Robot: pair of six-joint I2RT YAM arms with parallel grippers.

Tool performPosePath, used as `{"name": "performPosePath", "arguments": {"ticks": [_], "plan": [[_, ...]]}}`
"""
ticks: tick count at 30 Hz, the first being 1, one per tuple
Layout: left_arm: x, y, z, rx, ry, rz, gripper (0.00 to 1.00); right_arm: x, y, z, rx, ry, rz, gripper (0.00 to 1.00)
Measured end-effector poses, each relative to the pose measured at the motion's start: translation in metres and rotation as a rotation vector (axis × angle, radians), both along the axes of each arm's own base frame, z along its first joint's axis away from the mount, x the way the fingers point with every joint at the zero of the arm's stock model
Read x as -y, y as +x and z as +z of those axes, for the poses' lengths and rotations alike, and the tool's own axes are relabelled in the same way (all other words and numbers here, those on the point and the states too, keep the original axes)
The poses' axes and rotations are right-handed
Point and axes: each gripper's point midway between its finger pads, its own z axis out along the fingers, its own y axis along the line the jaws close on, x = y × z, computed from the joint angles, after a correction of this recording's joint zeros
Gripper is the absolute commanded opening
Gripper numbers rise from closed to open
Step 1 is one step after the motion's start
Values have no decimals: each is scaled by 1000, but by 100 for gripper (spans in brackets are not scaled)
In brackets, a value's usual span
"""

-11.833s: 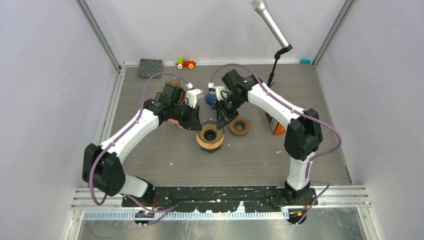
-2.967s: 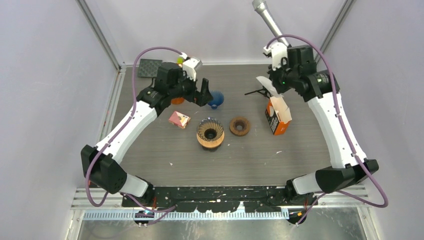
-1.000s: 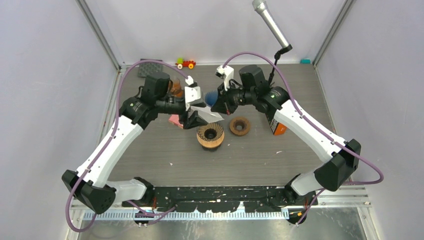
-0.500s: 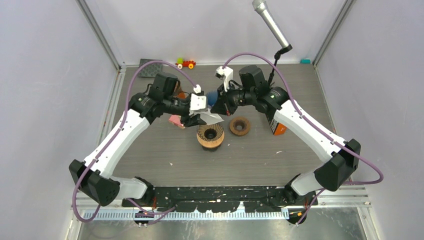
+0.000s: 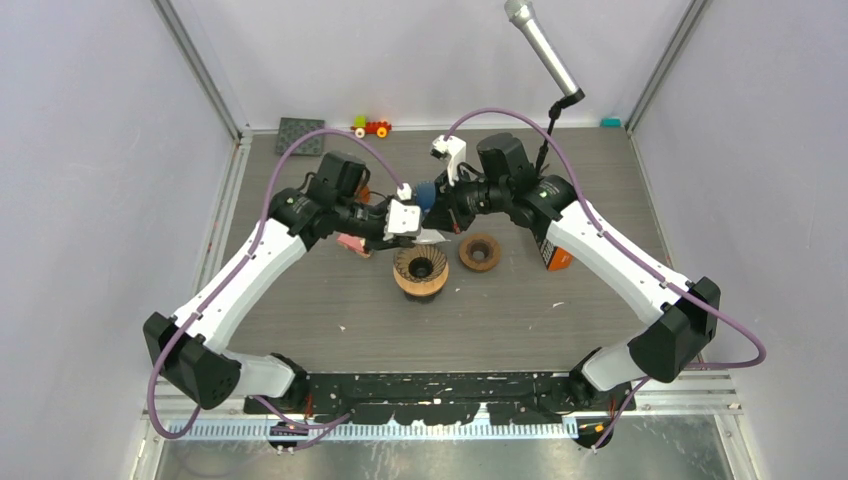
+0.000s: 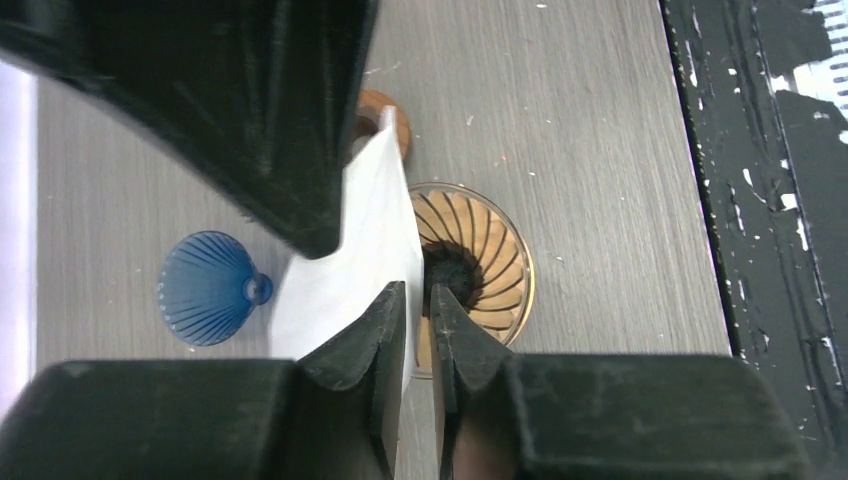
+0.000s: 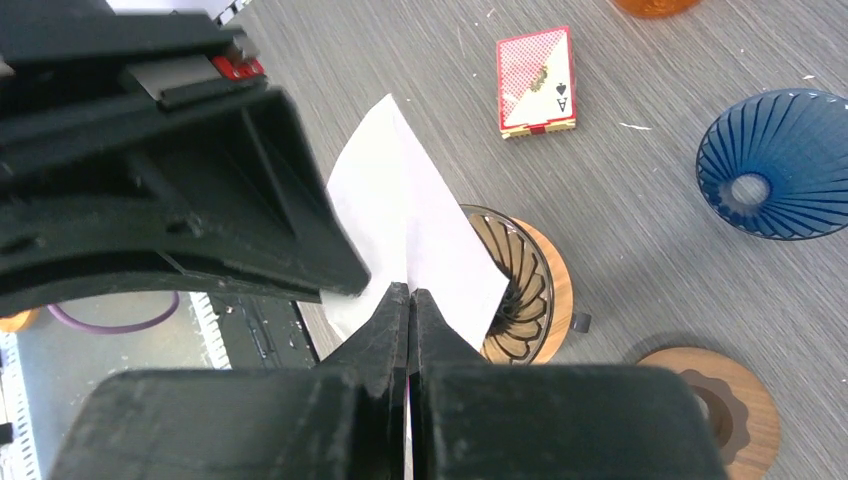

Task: Place the coffee filter in the dripper

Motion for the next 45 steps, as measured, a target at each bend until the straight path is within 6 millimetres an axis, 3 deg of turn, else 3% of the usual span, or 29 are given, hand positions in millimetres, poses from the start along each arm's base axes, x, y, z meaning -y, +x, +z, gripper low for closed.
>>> {"name": "performPosePath", "arguments": {"ticks": [1, 8, 11, 15, 19, 30, 39, 45], "plan": [[1, -2, -4, -7, 7, -6, 1, 0, 1, -1, 1, -2, -3, 0], [-1, -14, -23, -46, 40, -19, 0, 2, 6, -4, 15, -14, -26, 2], [-2, -16, -22, -44, 37, -16, 0, 3, 6, -6, 18, -21, -26, 10], [-2, -17, -20, -44, 33, -12, 0, 3, 6, -6, 25, -23, -20, 29], [-2, -18, -20, -56, 32, -6, 0, 3, 6, -6, 29, -25, -17, 37], [2, -22, -21, -52, 40, -17, 0, 3, 5, -9, 21, -26, -11, 43], [0, -18, -22, -39, 51, -3, 0, 6, -12, -25, -22, -31, 41, 45], [0, -17, -22, -34, 51, -1, 0, 7, -16, -22, -11, -23, 59, 46]]}}
